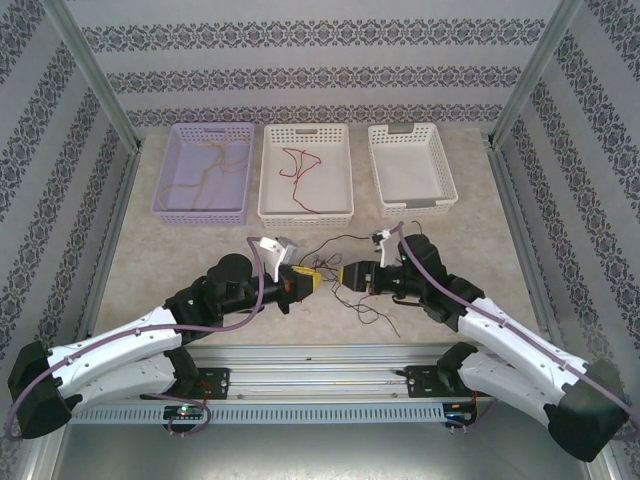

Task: Untangle the cables

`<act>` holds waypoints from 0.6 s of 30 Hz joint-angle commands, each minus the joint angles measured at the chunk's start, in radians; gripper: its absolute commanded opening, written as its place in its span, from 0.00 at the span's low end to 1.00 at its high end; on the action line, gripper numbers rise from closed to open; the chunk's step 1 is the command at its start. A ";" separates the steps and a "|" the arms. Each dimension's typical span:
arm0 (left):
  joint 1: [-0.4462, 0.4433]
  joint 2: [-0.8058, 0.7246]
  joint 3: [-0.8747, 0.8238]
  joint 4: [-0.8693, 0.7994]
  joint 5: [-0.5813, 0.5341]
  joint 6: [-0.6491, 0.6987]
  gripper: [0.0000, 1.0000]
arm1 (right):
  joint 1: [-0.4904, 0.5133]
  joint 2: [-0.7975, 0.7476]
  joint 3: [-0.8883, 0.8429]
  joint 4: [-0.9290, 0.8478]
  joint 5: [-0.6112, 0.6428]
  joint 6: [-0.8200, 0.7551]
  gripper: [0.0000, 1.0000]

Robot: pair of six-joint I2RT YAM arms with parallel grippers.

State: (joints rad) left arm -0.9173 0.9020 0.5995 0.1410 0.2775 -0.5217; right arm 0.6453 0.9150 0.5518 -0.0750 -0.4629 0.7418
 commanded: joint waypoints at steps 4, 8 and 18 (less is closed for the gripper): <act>-0.012 -0.014 0.031 -0.032 0.031 0.024 0.00 | 0.007 0.026 0.017 0.062 0.025 -0.038 0.52; -0.012 -0.021 0.025 -0.034 0.031 0.022 0.00 | 0.007 0.021 0.013 0.073 0.029 -0.044 0.49; -0.012 -0.002 0.038 -0.027 0.067 0.017 0.00 | 0.036 0.091 0.015 0.157 -0.001 -0.041 0.48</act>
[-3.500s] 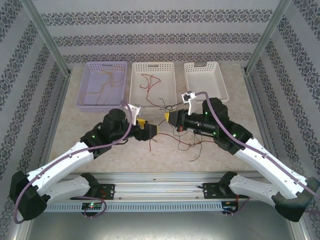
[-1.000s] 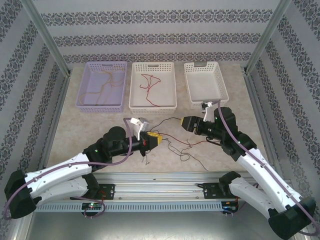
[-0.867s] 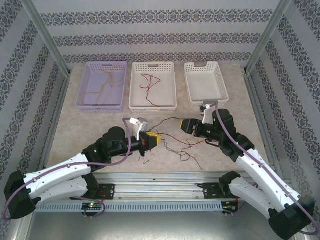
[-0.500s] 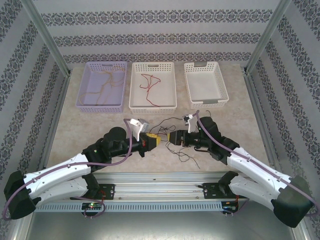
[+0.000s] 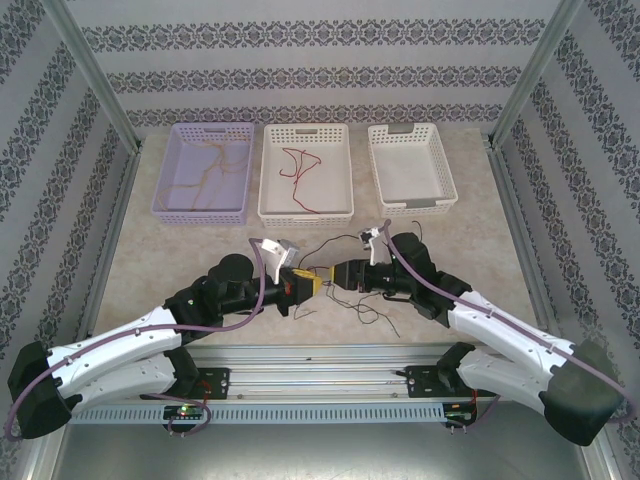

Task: Untangle the cables

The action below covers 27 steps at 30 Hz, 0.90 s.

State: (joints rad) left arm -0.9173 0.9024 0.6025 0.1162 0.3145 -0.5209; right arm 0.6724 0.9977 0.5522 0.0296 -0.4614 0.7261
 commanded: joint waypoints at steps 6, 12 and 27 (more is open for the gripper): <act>-0.013 -0.005 0.042 -0.020 0.047 0.018 0.00 | 0.031 0.035 0.041 0.079 -0.040 -0.055 0.48; -0.012 -0.008 0.041 -0.018 0.042 0.022 0.00 | 0.046 0.079 0.048 0.088 -0.080 -0.068 0.44; -0.012 -0.017 0.042 -0.032 0.016 0.039 0.00 | 0.095 0.083 -0.004 0.137 -0.108 -0.063 0.45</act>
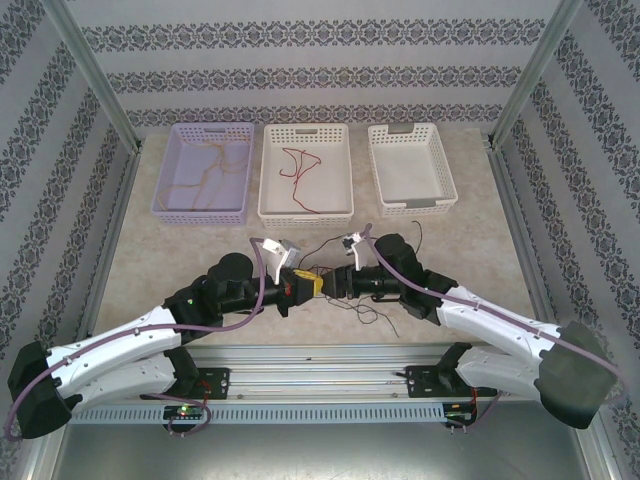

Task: Untangle the cables

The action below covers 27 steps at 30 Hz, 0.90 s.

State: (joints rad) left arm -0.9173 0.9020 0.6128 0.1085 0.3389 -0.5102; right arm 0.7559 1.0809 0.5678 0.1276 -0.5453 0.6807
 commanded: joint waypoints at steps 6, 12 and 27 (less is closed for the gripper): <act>-0.012 -0.037 0.039 -0.055 -0.039 0.049 0.00 | 0.014 -0.003 -0.045 0.045 -0.029 -0.014 0.43; -0.012 -0.044 0.047 -0.069 -0.057 0.060 0.00 | 0.022 0.004 -0.050 0.068 -0.046 -0.006 0.36; -0.009 -0.043 0.062 -0.090 -0.096 0.077 0.00 | 0.048 0.043 -0.048 0.095 -0.063 -0.010 0.15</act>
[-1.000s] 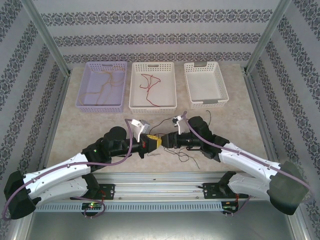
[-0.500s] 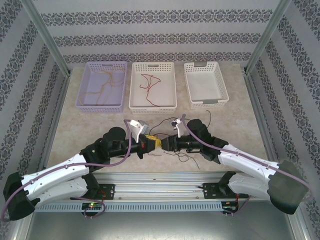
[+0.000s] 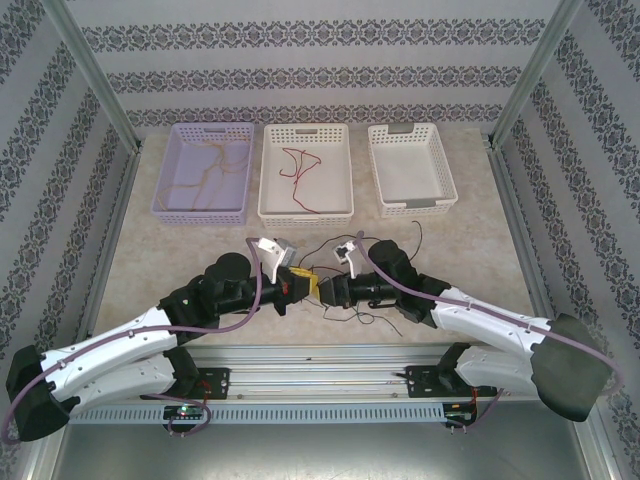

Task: Untangle the cables

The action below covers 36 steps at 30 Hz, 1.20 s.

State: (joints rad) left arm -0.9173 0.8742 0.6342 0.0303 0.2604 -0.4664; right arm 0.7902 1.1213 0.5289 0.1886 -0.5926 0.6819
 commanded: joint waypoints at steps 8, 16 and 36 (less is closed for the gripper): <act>-0.008 -0.038 0.053 -0.037 -0.031 0.040 0.00 | 0.011 -0.033 -0.004 -0.028 0.067 -0.042 0.00; -0.006 -0.132 0.100 -0.178 -0.079 0.091 0.00 | -0.116 -0.166 -0.041 -0.169 0.279 -0.008 0.00; 0.000 -0.284 0.382 -0.781 -0.538 0.218 0.00 | -0.824 -0.486 -0.033 -0.590 0.296 0.062 0.00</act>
State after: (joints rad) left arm -0.9165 0.5930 0.9558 -0.6106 -0.1108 -0.2901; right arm 0.0216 0.6559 0.4534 -0.3237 -0.2928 0.7345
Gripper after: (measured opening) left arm 0.047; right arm 0.045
